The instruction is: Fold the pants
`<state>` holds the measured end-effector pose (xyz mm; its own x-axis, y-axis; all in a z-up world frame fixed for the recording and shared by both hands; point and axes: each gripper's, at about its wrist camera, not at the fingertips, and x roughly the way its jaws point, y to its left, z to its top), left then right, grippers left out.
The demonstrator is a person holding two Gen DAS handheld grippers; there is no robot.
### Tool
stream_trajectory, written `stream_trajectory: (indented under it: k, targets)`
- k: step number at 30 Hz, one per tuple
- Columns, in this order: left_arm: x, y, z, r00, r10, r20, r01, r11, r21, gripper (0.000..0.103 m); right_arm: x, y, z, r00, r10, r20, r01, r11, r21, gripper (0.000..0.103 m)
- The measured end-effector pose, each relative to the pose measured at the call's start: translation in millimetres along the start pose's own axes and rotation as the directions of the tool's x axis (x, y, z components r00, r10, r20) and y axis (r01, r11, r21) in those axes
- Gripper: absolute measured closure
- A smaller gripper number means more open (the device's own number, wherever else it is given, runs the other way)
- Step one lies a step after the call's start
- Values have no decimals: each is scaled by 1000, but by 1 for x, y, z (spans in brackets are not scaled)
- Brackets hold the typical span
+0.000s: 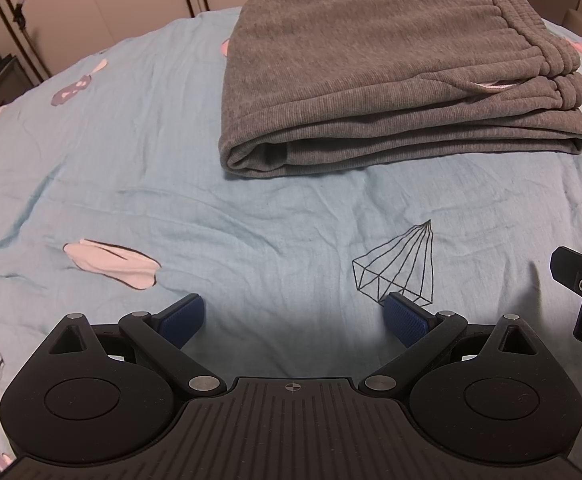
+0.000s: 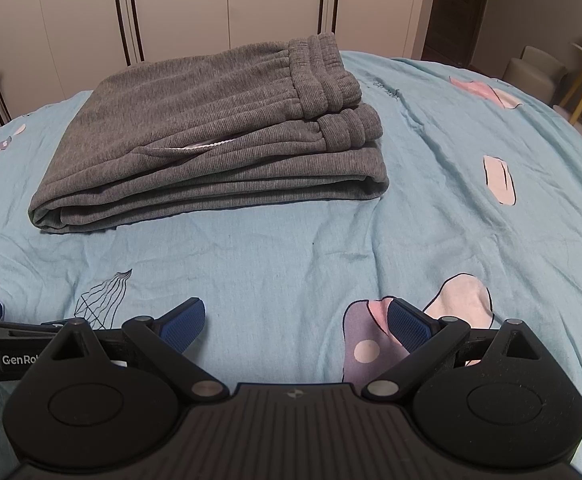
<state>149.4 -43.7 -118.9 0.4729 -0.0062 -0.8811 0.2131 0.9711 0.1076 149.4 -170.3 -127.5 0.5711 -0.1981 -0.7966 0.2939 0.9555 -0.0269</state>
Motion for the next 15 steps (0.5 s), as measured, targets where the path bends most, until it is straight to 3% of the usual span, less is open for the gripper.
stream_trajectory:
  k: [15]
  targets:
    - [0, 1, 1, 1000, -7, -6, 6, 1000, -6, 2, 3, 1, -1, 1000, -5, -9, 5, 1000, -5, 5]
